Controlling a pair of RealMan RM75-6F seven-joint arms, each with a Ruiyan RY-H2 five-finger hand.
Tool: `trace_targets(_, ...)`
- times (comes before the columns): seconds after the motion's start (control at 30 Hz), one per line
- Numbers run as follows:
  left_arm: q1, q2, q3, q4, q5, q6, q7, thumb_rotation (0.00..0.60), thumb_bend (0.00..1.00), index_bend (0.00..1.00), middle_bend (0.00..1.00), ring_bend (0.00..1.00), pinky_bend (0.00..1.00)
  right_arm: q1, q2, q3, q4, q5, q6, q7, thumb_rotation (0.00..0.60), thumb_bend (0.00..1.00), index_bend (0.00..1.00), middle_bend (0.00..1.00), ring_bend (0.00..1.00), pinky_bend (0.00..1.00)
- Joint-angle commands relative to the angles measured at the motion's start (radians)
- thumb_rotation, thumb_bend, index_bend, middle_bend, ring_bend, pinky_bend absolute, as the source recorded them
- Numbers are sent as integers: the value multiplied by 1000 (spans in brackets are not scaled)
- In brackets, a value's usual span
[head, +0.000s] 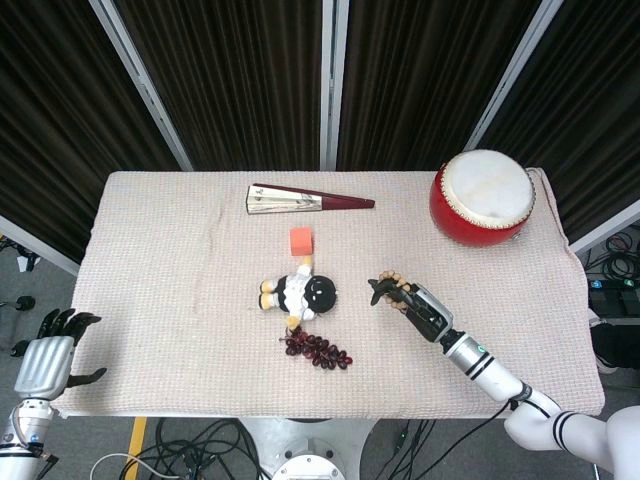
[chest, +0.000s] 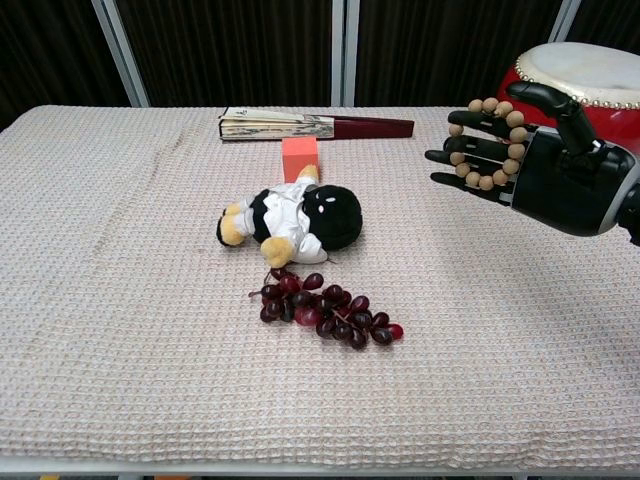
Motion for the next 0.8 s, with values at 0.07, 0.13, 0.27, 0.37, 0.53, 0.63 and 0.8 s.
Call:
trace_targets(0.07,1,-2,0,4,-2,-1,-4,600,0,231,189,78,46,12,-12,26,-75,96,-92,-291,262,111,361,445,62,0)
trace_targets(0.13,1,-3,1,6,-3,-3,-4,600,0,231,188,78,46,18,-12,33,-91,118,-115,-293,264,87,367,446,68,0)
trace_targets(0.27,-2,-3,3,8,-2,-9,-4,600,0,231,188,78,47,32,-28,48,-103,136,-136,-301,264,148,428,453,70,0)
trace_targets(0.37,0,-3,2,9,-6,-9,-7,600,0,231,189,78,46,41,-33,47,-98,103,-107,-161,264,341,436,452,70,0)
trace_targets(0.53,1,-1,3,7,-7,-10,-7,600,0,231,189,78,47,58,-57,24,-22,43,-46,75,258,439,446,453,70,0)
trace_targets(0.63,0,-2,4,9,-9,-14,-7,600,0,231,189,78,47,63,-75,15,22,32,-25,126,257,482,449,454,70,0)
trace_targets(0.8,-4,-2,4,7,-8,-20,-3,600,0,230,189,78,46,74,-91,10,52,36,-14,194,258,416,450,457,70,0)
